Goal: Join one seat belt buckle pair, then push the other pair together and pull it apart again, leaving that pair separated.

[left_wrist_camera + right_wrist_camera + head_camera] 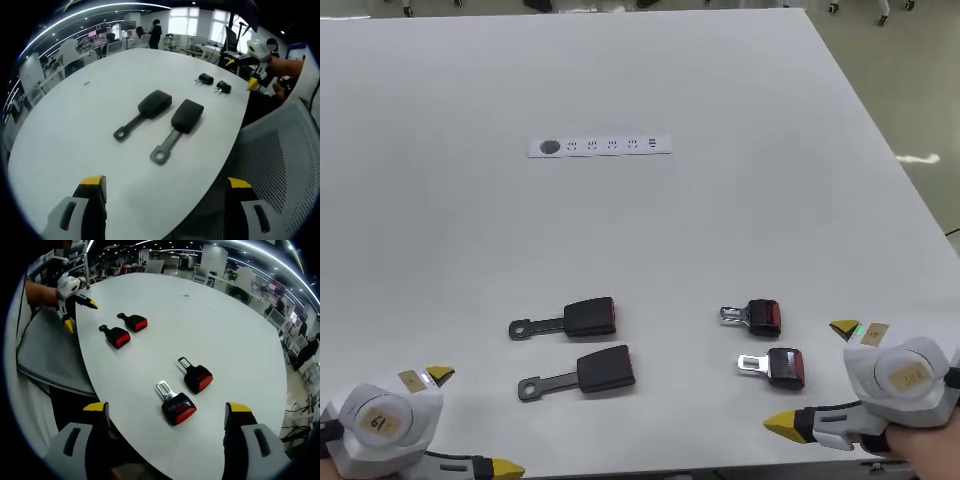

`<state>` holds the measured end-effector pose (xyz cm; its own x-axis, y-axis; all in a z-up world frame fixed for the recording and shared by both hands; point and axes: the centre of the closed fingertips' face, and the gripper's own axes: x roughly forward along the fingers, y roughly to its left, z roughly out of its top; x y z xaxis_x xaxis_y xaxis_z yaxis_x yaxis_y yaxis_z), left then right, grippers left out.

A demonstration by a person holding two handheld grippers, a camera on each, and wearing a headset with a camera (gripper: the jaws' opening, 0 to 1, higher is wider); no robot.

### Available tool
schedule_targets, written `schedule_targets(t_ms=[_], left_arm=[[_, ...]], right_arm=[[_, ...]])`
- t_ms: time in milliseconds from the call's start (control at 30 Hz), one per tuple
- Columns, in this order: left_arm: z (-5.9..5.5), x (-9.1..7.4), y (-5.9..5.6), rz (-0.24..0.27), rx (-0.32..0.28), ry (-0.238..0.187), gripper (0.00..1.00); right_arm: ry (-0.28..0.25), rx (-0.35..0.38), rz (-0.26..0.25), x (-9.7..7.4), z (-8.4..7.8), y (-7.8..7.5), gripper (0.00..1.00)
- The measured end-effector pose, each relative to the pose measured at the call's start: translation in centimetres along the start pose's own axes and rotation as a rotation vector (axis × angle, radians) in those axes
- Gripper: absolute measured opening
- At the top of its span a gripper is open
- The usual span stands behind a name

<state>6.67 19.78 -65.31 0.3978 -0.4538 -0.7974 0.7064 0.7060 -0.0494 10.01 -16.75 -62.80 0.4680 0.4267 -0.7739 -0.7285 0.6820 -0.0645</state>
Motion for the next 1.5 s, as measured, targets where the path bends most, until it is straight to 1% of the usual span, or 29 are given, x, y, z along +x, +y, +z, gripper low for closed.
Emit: schedule_targets(t_ms=[100, 400, 500, 733, 933, 1067, 1233, 1267, 1333, 1367, 1400, 1467, 1500], left_arm=[[0.16, -0.03, -0.11, -0.001, 0.002, 0.0, 1.0], [-0.15, 0.05, 0.02, -0.001, 0.004, 0.002, 1.0], [-0.07, -0.03, -0.1, 0.001, 0.004, 0.001, 1.0], [-0.2, -0.02, -0.04, 0.006, -0.017, -0.003, 0.99], [-0.28, -0.02, -0.17, 0.003, -0.02, -0.007, 0.99], [-0.2, -0.08, -0.25, 0.006, -0.016, -0.01, 0.98], [-0.1, -0.17, -0.04, 0.013, -0.011, -0.017, 0.97], [0.06, -0.19, 0.11, 0.021, -0.008, -0.027, 0.96], [0.27, -0.32, 0.45, 0.026, -0.026, -0.046, 0.94], [0.28, -0.34, 0.54, 0.026, -0.032, -0.049, 0.94], [0.42, -0.39, 0.39, 0.027, -0.029, -0.048, 0.93], [0.37, -0.41, 0.48, 0.025, -0.023, -0.047, 0.93], [0.5, -0.54, 0.59, 0.023, -0.031, -0.056, 0.93]], right_arm=[[-0.001, 0.001, -0.003, -0.08, 0.09, -0.04, 0.95], [0.001, 0.0, -0.007, -0.27, 0.07, -0.16, 0.94], [0.0, 0.002, -0.009, -0.28, 0.06, -0.21, 0.94], [0.018, -0.003, -0.018, -0.34, 0.03, -0.22, 0.91], [0.017, -0.009, -0.014, -0.33, 0.09, -0.01, 0.92], [0.012, -0.012, -0.017, -0.46, 0.26, -0.17, 0.92], [-0.003, 0.001, -0.02, -0.54, 0.49, -0.26, 0.92], [-0.004, -0.001, -0.021, -0.53, 0.52, -0.25, 0.92], [-0.009, 0.004, -0.019, -0.56, 0.55, -0.18, 0.92], [-0.011, 0.013, -0.018, -0.57, 0.55, -0.19, 0.92], [-0.016, 0.016, -0.021, -0.62, 0.57, -0.29, 0.91], [-0.016, 0.014, -0.024, -0.64, 0.49, -0.46, 0.9], [-0.015, 0.013, -0.025, -0.62, 0.43, -0.58, 0.9]])
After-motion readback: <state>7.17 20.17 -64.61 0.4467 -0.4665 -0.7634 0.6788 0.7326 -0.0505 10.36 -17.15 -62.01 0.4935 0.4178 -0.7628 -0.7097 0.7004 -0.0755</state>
